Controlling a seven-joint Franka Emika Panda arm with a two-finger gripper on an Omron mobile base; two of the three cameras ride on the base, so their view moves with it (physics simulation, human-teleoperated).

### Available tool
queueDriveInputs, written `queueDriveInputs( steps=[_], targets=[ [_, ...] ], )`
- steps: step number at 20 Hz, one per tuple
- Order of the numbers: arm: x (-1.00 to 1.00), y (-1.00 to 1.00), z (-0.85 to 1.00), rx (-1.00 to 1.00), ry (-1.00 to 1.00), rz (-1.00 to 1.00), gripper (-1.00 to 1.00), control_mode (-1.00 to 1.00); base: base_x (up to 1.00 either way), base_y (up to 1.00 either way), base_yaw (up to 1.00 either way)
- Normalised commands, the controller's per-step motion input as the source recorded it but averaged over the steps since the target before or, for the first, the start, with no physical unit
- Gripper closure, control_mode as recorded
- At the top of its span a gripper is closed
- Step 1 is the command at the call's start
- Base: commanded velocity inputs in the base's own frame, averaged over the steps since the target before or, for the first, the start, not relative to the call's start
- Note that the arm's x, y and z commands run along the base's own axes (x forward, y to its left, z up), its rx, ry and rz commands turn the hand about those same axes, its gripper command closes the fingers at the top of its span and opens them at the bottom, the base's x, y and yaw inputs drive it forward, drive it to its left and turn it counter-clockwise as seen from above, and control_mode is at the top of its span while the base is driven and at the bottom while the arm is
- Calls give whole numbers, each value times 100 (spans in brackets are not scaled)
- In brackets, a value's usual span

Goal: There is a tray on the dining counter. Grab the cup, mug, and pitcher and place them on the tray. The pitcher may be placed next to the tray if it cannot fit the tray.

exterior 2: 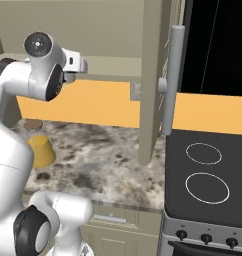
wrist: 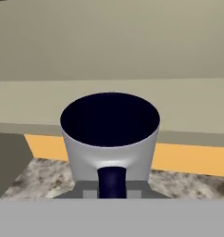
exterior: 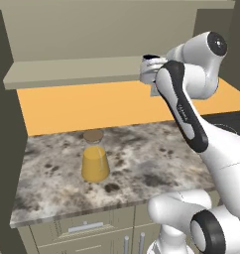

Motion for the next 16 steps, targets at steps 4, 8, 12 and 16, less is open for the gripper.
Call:
queueDriveInputs(
  steps=[4, 8, 12, 16],
  targets=[
    [-38, 0, 1, 0, 13, -3, 100, -100, 0, 0, 0],
    [-33, -7, 0, 0, 8, -1, 100, -100, 0, 0, 0],
    [-31, 0, 0, 0, 0, -4, 100, -100, 0, 0, 0],
    [-22, 0, 0, 0, 0, -9, 100, -100, 0, 0, 0]
  ],
)
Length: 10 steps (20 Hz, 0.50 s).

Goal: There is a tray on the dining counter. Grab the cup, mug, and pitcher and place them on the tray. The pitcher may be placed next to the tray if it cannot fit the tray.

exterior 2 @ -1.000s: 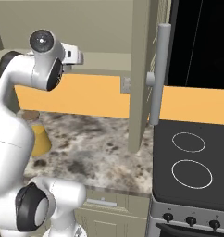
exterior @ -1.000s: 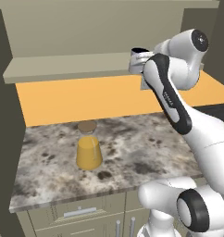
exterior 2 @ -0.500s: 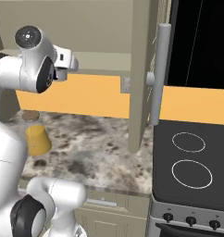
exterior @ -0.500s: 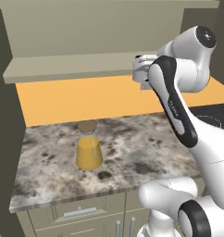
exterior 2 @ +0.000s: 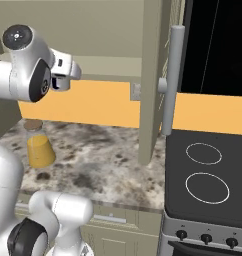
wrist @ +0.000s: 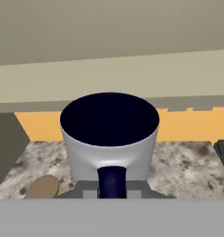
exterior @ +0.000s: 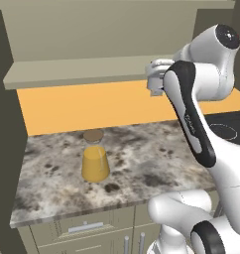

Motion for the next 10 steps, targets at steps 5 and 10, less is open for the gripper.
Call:
queueDriveInputs(
  steps=[5, 10],
  targets=[
    [-13, 0, 0, -1, 0, -10, 100, -100, 0, 0, 0],
    [-11, 0, 0, -4, 0, -4, 100, -100, 0, 0, 0]
  ],
)
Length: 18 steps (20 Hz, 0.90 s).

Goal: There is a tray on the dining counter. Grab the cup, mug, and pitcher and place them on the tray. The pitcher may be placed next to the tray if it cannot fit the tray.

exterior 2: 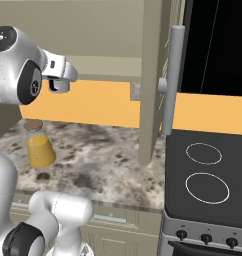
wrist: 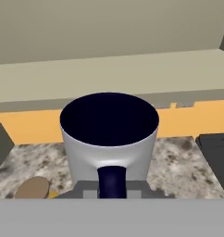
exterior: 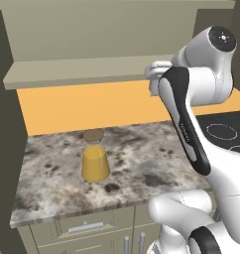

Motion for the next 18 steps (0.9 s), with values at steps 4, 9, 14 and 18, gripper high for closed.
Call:
queueDriveInputs(
  steps=[4, 9, 14, 18],
  targets=[
    [-2, 0, 0, -4, 0, 0, 100, -100, 0, 0, 0],
    [0, 0, 0, -3, 0, 0, 100, -100, 0, 0, 0],
    [0, 0, 0, 0, 0, 0, 100, 100, 0, 0, 0],
    [0, 0, 0, 0, 0, 0, 100, 100, -39, -3, 0]
  ],
)
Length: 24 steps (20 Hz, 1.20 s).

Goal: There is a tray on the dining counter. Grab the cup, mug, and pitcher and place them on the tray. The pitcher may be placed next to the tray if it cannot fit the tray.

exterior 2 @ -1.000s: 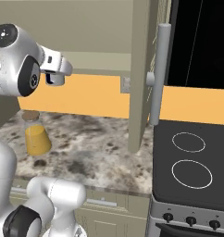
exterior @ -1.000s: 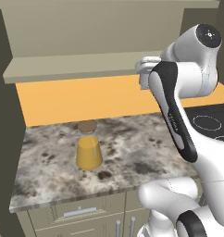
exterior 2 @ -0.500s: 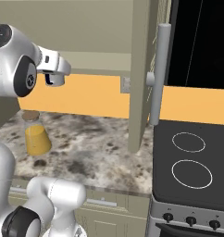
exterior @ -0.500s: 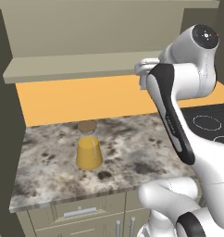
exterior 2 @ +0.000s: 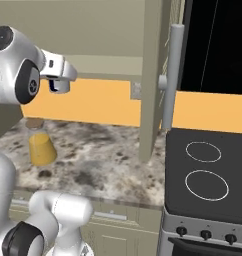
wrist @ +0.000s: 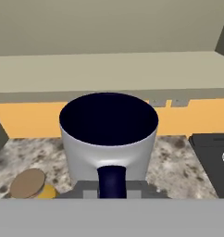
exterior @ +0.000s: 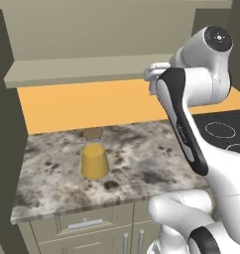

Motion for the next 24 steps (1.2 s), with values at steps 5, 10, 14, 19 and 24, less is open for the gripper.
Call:
queueDriveInputs(
  steps=[5, 10, 14, 19, 24],
  targets=[
    [0, 0, 0, 0, 0, 0, 100, 100, -98, -23, 0],
    [0, 0, 0, 0, 0, 0, 100, 100, -97, -7, 14],
    [0, 0, 0, 0, 0, 0, 100, 100, -62, 0, 42],
    [0, 0, 0, 0, 0, 0, 100, 100, -19, 1, 87],
    [0, 0, 0, 0, 0, 0, 100, 100, -13, 0, 98]
  ],
)
